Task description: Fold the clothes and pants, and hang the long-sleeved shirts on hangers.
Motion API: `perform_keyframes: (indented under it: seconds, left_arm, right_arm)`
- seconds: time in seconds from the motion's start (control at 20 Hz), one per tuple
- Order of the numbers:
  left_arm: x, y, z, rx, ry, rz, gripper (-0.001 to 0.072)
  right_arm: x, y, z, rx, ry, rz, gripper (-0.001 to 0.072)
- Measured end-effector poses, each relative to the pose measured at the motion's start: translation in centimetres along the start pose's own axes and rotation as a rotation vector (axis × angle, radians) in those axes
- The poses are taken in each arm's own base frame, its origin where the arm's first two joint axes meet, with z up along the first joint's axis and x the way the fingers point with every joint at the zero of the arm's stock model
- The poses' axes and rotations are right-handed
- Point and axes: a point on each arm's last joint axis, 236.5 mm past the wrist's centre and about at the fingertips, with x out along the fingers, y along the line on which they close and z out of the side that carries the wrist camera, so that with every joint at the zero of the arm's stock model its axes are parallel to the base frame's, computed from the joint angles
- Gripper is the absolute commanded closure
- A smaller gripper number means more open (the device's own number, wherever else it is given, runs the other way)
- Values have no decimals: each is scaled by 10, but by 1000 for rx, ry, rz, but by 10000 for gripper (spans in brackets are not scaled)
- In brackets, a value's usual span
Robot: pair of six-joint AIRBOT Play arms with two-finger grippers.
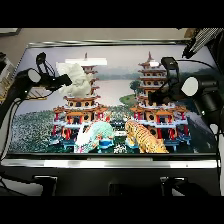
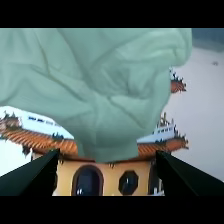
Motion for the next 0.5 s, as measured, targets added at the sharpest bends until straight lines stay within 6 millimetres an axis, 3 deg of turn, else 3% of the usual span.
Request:
perform_keyframes:
  seconds: [0.3,0.35,0.4,0.45,0.5]
  left_arm:
    - [58,18,22,-55,-140,3,-13]
    - [64,19,24,-60,-147,2,78]
    - [69,18,26,-61,-152,0,284]
    - [71,17,28,-62,-156,-4,548]
    - [72,14,30,-60,-151,-8,695]
  right_arm:
    - [0,1,-1,5,3,4,680]
    - [0,1,-1,5,3,4,680]
    - [0,1,-1,5,3,3,680]
    - [0,1,-1,5,4,4,680]
    - [0,1,-1,5,4,4,680]
